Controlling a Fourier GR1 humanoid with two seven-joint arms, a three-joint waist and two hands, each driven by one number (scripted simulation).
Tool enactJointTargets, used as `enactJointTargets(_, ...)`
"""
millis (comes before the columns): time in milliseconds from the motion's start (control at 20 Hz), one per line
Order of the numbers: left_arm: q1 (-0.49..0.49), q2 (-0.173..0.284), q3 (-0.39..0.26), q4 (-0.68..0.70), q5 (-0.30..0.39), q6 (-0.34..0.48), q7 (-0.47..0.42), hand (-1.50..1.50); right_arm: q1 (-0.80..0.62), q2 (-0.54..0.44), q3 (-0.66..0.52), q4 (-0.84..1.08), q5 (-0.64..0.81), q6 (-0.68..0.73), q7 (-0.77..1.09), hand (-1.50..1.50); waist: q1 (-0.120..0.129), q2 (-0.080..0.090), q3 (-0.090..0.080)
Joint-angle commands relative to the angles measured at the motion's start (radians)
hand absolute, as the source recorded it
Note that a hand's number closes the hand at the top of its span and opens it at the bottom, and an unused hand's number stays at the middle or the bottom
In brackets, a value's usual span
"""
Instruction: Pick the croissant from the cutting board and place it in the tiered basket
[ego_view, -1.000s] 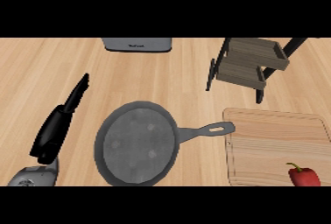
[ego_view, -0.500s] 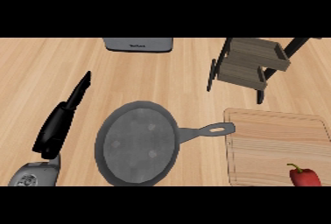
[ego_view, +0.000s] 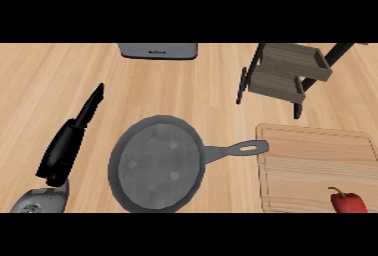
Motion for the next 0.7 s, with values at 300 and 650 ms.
enactJointTargets(300, -0.041, 0.016, 0.034, 0.018, 0.012, -0.012, 0.010, 0.00, -0.097, 0.226, 0.039, 0.147, 0.033, -0.167, 0.082, 1.50, -0.002, 0.006, 0.001)
enactJointTargets(650, 0.018, -0.014, 0.002, -0.014, -0.001, 0.001, -0.014, 0.00, -0.037, 0.328, -0.060, 0.233, -0.039, -0.342, 0.096, -1.50, 0.002, 0.007, 0.002)
